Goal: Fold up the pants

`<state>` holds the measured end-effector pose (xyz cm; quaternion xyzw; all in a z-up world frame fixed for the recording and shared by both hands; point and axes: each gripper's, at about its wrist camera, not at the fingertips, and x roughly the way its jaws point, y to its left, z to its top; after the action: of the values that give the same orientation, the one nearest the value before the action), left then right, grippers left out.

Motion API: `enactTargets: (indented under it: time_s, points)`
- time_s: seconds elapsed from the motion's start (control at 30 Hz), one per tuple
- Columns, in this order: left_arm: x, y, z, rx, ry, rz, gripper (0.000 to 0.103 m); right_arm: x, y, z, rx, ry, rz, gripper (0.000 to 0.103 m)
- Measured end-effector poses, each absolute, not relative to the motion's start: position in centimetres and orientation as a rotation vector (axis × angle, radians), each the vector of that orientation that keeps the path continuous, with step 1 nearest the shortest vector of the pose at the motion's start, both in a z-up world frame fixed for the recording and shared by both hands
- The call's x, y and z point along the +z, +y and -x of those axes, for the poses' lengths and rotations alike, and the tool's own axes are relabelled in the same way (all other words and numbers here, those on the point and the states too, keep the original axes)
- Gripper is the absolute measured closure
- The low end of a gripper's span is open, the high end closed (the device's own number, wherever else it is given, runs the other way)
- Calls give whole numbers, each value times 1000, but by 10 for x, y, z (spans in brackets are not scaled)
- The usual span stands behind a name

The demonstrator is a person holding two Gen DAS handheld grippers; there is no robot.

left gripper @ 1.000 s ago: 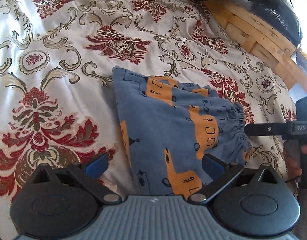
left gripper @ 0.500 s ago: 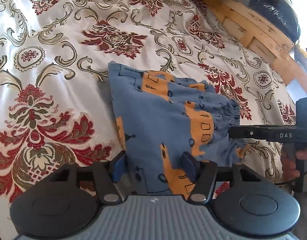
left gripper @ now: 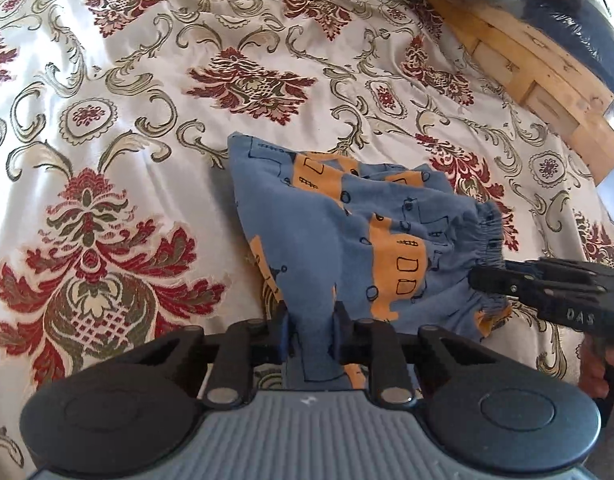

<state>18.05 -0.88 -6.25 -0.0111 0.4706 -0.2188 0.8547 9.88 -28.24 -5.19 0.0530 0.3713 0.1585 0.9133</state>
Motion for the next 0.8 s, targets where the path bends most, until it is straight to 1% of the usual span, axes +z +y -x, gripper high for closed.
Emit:
enactTargets:
  time_s: [0.1,0.27,0.37,0.6,0.8]
  points:
    - [-58,-13,-173,-432,987,7,82,-45,-260,-84,308,729,50,81]
    - [-45,-27,-147,-390,946,-128,83,-39,-230,-62,305,672,249,82]
    - [-36,-28,-134,-394,913,-162,83,-31,-224,-55,294,637,285,82]
    - [-16,-21,-127,-380,836,-147,83,-14,-210,-46,268,517,381,83]
    - [2,-23,-141,-356,729,-171,83,0,-207,-72,246,426,398,83]
